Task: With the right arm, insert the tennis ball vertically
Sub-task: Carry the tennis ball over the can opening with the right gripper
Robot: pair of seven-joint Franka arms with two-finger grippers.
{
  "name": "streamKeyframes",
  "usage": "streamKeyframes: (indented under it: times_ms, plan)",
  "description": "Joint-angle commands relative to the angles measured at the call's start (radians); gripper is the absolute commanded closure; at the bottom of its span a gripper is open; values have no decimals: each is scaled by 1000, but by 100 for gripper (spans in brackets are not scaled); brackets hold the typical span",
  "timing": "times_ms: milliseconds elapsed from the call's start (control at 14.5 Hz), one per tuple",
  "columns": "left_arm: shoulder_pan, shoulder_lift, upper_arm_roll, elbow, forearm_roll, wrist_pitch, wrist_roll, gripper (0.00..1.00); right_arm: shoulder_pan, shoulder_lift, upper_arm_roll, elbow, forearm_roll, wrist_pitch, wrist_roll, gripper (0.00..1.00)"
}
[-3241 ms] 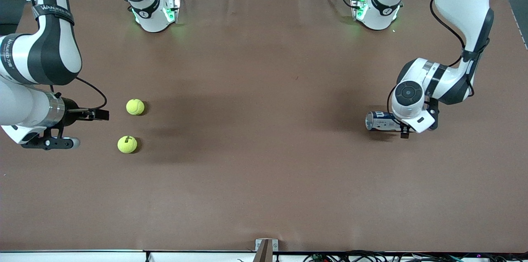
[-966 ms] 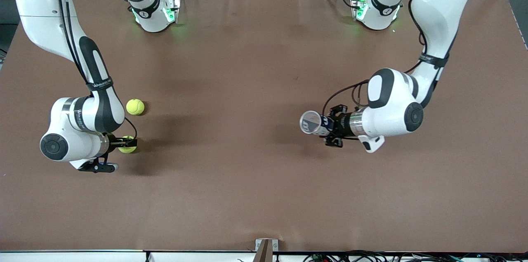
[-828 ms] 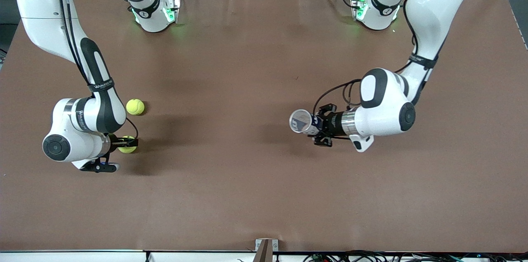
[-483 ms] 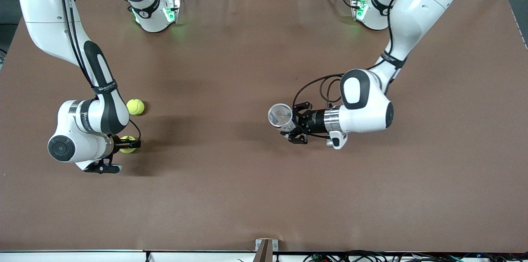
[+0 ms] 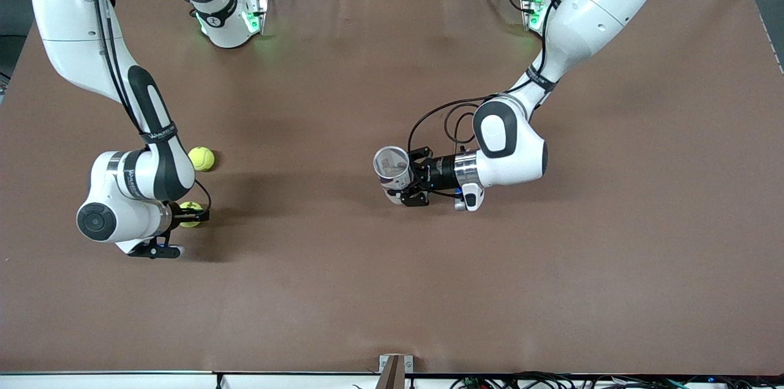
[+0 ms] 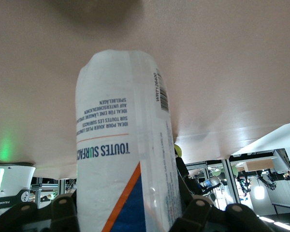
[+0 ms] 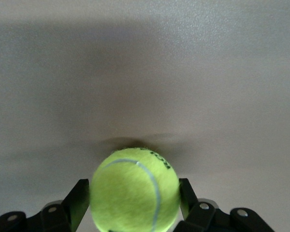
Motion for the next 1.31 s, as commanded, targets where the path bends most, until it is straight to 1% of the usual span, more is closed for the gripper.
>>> streamKeyframes:
  times_ms: [0, 69, 138, 345, 552, 828, 897, 966, 1103, 1241]
  plan:
    - [18, 10, -7, 10, -25, -59, 24, 31, -10, -2, 5, 2, 11, 5, -51, 45]
    - [23, 11, -7, 10, -27, -68, 24, 31, -10, -3, 5, 5, 11, 4, -69, 50]
    - [26, 14, -7, 7, -27, -68, 24, 31, -10, -6, 5, 7, 11, 1, -71, 53]
    - [31, 22, -7, 4, -34, -83, 26, 31, 10, -43, 6, 16, 10, -37, -65, 55]
    - [41, 24, -9, 4, -40, -99, 49, 31, 59, -111, 8, 66, 13, -207, -28, 55]
    - [37, 40, -9, 4, -42, -99, 61, 31, 185, -218, 9, 80, 16, -340, 165, 55]
    - [38, 47, -7, 6, -42, -99, 67, 31, 220, -245, 9, 82, 39, -369, 223, 55]
    - [37, 48, -7, 6, -42, -99, 68, 31, 261, -272, 9, 94, 80, -392, 292, 55]
    - [37, 54, -7, 4, -42, -100, 79, 31, 344, -281, 9, 152, 128, -423, 450, 55]
    - [35, 56, -9, 4, -42, -100, 79, 31, 444, -280, 9, 212, 143, -430, 640, 55]
